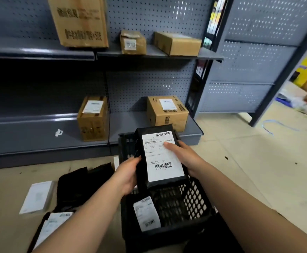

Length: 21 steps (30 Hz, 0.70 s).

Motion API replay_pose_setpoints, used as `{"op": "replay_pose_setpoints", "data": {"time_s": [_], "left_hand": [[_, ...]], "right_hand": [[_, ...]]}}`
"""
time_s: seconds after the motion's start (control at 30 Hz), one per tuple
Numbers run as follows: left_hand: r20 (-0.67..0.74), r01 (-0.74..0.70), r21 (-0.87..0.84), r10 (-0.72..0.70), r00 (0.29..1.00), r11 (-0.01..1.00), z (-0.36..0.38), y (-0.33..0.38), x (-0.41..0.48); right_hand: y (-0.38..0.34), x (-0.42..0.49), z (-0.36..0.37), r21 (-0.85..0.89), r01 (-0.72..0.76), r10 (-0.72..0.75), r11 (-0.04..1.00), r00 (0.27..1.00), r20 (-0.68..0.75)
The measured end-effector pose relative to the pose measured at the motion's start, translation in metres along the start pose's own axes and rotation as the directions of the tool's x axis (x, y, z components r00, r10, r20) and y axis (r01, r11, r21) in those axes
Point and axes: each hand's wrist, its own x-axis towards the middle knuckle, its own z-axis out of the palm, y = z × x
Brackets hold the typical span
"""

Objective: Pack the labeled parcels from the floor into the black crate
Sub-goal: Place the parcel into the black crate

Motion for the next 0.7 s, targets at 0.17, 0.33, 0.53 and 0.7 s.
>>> {"op": "replay_pose_setpoints", "data": {"time_s": [0.17, 0.33, 0.53, 0.7], "left_hand": [[-0.037, 0.119, 0.099, -0.115, 0.993, 0.988, -0.013, -0.025, 0.023], [-0.098, 0.243, 0.167, -0.229, 0.969, 0.956, -0.034, -0.066, 0.049], [-0.147, 0.328, 0.191, -0.303, 0.941, 0.925, -0.035, -0.104, 0.068], [-0.188, 0.369, 0.179, -0.336, 0.923, 0.912, -0.039, -0.115, 0.091]], "right_hand": [[0.049, 0.021, -0.015, -0.038, -0.143, 0.139, 0.989, 0.987, -0.078], [0.111, 0.048, -0.026, -0.196, -0.307, 0.287, 0.931, 0.950, -0.125], [0.176, 0.093, -0.024, -0.404, -0.462, 0.418, 0.789, 0.887, -0.198], [0.226, 0.127, -0.024, -0.447, -0.544, 0.475, 0.710, 0.839, -0.268]]}}
